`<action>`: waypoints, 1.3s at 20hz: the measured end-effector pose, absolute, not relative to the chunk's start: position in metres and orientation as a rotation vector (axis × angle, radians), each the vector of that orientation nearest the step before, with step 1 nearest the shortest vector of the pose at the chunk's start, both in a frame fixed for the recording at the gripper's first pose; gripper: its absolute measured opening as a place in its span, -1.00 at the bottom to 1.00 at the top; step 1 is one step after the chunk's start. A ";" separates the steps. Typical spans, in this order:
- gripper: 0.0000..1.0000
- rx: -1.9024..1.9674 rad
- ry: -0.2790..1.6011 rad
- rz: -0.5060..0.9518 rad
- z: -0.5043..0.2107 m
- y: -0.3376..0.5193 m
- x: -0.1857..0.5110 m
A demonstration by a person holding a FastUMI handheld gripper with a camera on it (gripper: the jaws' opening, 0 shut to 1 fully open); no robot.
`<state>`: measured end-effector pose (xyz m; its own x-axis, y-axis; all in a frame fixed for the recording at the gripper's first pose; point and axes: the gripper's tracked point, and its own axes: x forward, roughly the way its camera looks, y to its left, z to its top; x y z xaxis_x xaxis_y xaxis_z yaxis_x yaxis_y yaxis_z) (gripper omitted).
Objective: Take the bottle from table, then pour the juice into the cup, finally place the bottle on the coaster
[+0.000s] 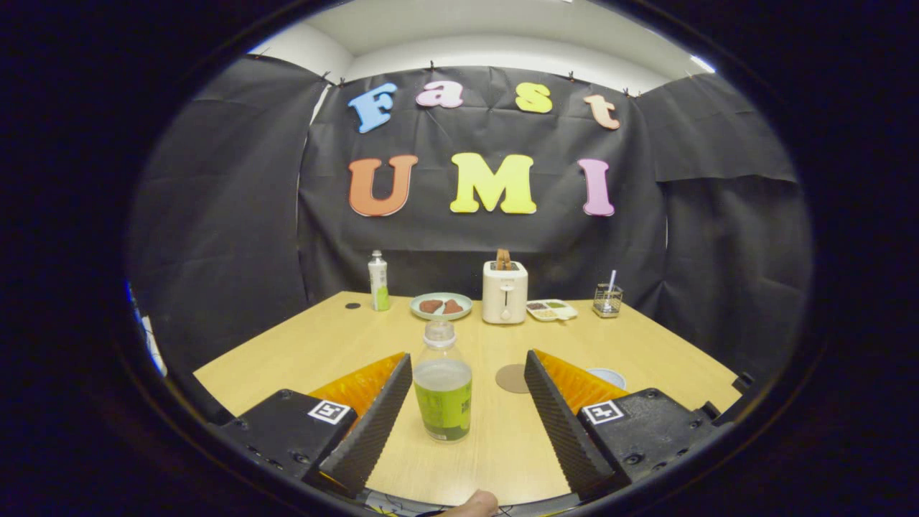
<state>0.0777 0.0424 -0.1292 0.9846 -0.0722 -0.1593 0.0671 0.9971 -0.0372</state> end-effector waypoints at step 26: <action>0.59 0.185 0.131 -0.045 -0.164 0.051 0.155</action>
